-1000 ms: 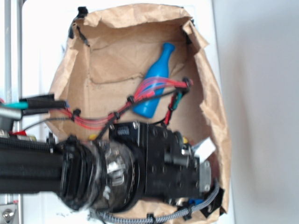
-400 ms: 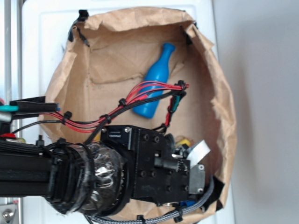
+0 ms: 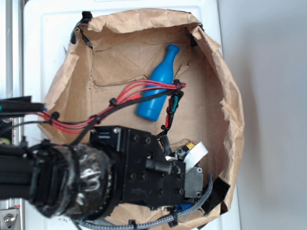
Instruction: Grab the multicolored rope.
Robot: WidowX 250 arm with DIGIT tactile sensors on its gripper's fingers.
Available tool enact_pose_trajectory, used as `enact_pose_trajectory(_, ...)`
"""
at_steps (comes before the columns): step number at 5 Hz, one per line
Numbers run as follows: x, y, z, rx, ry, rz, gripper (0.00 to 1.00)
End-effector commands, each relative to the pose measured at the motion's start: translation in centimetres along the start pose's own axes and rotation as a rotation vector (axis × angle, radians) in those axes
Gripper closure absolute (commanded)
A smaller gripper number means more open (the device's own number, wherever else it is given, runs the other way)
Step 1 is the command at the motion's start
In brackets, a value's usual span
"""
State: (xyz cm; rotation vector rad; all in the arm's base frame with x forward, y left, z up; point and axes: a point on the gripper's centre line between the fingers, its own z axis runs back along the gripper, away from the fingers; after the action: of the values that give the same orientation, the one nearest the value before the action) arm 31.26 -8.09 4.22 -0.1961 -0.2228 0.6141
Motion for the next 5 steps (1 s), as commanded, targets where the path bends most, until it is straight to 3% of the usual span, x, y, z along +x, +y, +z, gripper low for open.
enact_pose_trajectory(1, 1.9, 0.2, 7.3, -0.102, -0.002, 0.063, 1.00)
enact_pose_trajectory(2, 4.3, 1.9, 12.5, -0.099, 0.038, 0.119, 1.00)
enact_pose_trajectory(4, 6.8, 2.1, 17.0, -0.050, 0.066, 0.180, 1.00)
enact_pose_trajectory(5, 6.9, 2.7, 17.9, -0.027, 0.021, 0.188, 1.00)
